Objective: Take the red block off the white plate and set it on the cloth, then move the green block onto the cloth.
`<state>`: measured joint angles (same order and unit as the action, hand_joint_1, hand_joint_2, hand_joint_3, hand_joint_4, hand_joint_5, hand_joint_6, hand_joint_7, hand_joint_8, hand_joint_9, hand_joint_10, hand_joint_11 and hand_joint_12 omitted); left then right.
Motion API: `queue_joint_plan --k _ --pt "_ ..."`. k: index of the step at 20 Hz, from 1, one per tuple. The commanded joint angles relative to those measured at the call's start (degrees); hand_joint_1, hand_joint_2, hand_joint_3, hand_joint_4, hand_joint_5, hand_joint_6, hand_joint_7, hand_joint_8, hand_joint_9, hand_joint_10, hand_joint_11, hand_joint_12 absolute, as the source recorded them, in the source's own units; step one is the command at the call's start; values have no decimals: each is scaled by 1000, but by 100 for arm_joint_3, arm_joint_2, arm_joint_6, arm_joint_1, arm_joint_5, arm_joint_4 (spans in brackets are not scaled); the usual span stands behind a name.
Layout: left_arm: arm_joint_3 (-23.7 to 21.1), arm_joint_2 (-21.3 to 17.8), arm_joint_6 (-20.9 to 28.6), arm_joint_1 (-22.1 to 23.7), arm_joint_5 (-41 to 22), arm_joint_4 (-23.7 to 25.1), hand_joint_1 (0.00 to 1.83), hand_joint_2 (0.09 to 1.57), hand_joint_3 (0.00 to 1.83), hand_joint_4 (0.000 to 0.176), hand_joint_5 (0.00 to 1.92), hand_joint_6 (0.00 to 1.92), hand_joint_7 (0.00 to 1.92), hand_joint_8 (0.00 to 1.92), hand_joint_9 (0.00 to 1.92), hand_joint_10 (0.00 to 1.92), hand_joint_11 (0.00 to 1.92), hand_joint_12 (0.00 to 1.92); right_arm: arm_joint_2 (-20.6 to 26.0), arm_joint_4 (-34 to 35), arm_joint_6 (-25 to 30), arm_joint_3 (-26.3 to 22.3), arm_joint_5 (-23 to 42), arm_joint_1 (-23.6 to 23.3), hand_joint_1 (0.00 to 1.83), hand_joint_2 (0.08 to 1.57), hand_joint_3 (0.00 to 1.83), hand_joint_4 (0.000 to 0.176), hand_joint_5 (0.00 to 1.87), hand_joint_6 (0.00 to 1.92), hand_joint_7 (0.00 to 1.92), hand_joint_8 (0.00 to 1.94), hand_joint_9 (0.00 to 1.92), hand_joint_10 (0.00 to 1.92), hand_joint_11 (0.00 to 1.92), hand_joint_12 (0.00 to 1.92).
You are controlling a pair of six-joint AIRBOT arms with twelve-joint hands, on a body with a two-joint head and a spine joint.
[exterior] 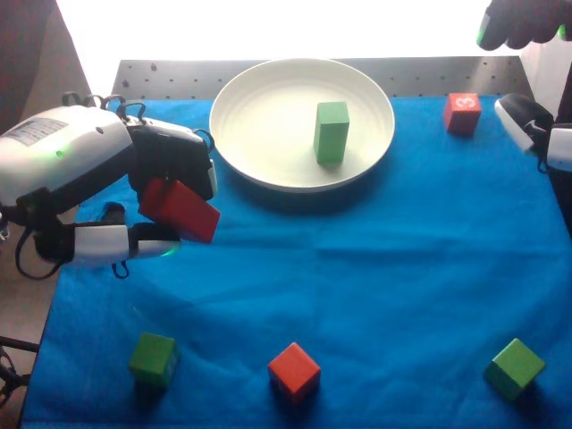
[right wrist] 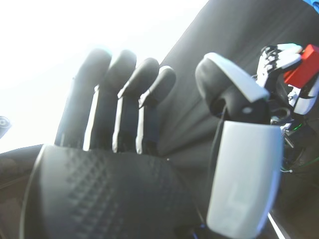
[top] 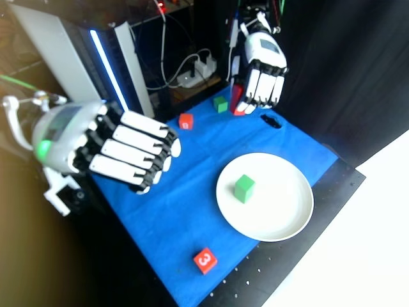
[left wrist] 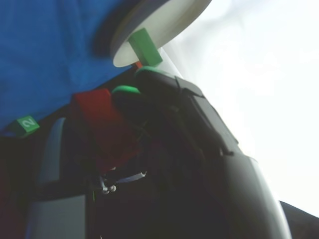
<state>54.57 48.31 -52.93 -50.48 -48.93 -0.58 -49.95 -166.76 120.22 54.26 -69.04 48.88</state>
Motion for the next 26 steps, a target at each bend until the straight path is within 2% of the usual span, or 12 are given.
queue_joint_plan --k 1,2,3,4,5,7,8,13,15,19,22,26 --pt "-9 -35 8 37 -631 -34 1186 1222 0 0 742 1331 797 1269 708 1104 495 1446 24 -68 11 -22 -703 -40 1190 751 683 0 540 1270 584 1387 524 1570 533 1868" --pt "-9 -31 8 37 -615 -34 1039 1223 0 6 759 1316 658 728 592 792 318 1369 24 -68 11 -22 -703 -40 1195 752 683 0 537 1273 575 1387 515 1568 522 1863" --pt "-8 -25 8 37 -608 -34 988 1223 0 50 758 1320 656 383 555 570 210 1312 24 -68 11 -22 -703 -40 1198 753 679 0 529 1283 564 1398 507 1572 520 1865" --pt "-4 -14 8 37 -585 -34 944 1145 0 34 585 751 644 224 510 441 120 1271 24 -68 11 -22 -703 -40 1190 758 673 0 518 1292 550 1405 495 1582 503 1879" --pt "-3 -11 8 37 -573 -34 862 1105 0 83 582 419 614 107 467 316 23 1232 24 -68 11 -22 -703 -40 1187 767 674 0 516 1291 553 1406 500 1584 505 1887" --pt "-5 -12 8 36 -584 -34 795 1066 0 136 655 134 554 10 441 146 0 1191 23 -68 11 -22 -703 -40 1172 756 694 0 514 1303 553 1426 497 1591 510 1896" --pt "-7 -15 9 36 -597 -34 786 1055 0 143 680 75 548 2 443 95 0 1164 23 -67 11 -22 -703 -40 1163 750 715 0 516 1306 565 1424 513 1593 535 1894" --pt "-11 -20 11 29 -691 -62 761 1017 0 108 675 29 530 2 446 58 0 1126 24 -66 11 -24 -703 -40 1166 751 703 0 478 1305 539 1412 498 1599 514 1884" --pt "-5 -22 -14 22 -841 -168 710 1030 2 74 662 15 539 4 486 64 0 1197 24 -63 11 -24 -703 -41 1160 765 697 0 470 1306 530 1429 480 1608 500 1898" --pt "-9 -21 -453 22 -1155 -550 532 1172 15 44 674 11 633 22 585 76 22 1267 24 -61 11 13 -700 -42 1200 745 705 0 410 1272 438 1346 398 1550 421 1901" --pt "39 20 -629 24 -1309 -796 496 1233 8 88 665 5 634 14 572 72 0 1312 11 -65 11 120 -604 -99 1149 737 633 0 325 1093 375 1160 323 1421 294 1849" --pt "87 56 -635 26 -1432 -915 512 1235 0 70 726 4 733 24 611 235 88 1396 -269 -185 11 399 -27 -524 1008 763 440 0 246 803 266 804 181 1132 103 1745"
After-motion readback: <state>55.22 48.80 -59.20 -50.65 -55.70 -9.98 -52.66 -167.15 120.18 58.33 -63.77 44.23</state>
